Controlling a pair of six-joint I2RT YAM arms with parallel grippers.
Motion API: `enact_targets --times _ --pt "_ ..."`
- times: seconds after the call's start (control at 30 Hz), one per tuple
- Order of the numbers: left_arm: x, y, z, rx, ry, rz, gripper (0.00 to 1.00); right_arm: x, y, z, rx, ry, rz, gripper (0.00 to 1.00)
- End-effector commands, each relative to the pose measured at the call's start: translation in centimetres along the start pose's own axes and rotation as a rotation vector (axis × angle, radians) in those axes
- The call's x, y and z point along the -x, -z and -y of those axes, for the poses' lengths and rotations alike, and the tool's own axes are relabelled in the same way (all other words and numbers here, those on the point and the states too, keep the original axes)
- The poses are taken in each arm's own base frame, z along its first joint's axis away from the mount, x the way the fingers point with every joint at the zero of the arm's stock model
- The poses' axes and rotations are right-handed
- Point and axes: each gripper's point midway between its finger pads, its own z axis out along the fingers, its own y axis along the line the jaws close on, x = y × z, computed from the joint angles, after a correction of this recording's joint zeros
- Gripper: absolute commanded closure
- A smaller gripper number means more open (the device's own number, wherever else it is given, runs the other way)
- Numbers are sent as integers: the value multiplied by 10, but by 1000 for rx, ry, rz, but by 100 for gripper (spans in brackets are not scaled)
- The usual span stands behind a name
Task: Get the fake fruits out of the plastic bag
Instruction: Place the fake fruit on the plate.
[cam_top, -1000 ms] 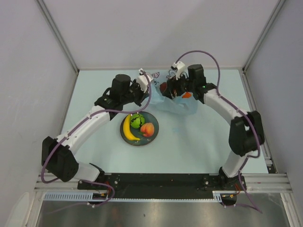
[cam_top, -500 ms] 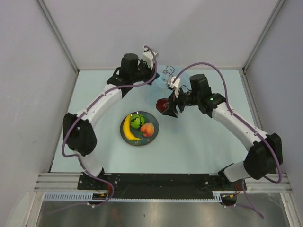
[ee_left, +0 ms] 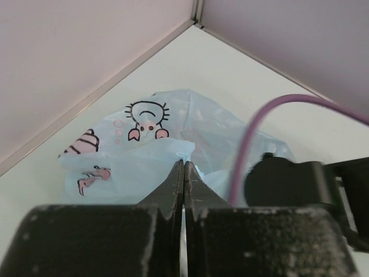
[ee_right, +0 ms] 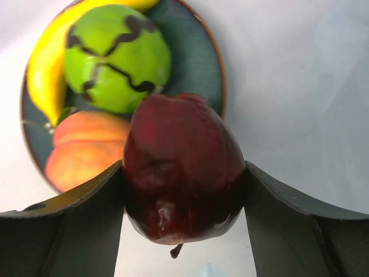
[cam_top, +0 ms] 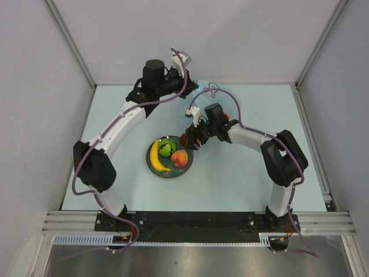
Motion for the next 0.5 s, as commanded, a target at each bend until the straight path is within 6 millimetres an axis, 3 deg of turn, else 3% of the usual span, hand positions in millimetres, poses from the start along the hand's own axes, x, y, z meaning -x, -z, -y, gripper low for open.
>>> enact_targets --times 0.0,0.2,0.47 --pt "44 33 28 -62 -27 107 100 30 -16 18 -50 -64 84 57" --pt "38 35 36 -96 -13 101 100 17 -39 10 -19 -70 43 56" --pt "36 32 44 -129 -1 102 100 11 -53 -12 40 -68 19 55"
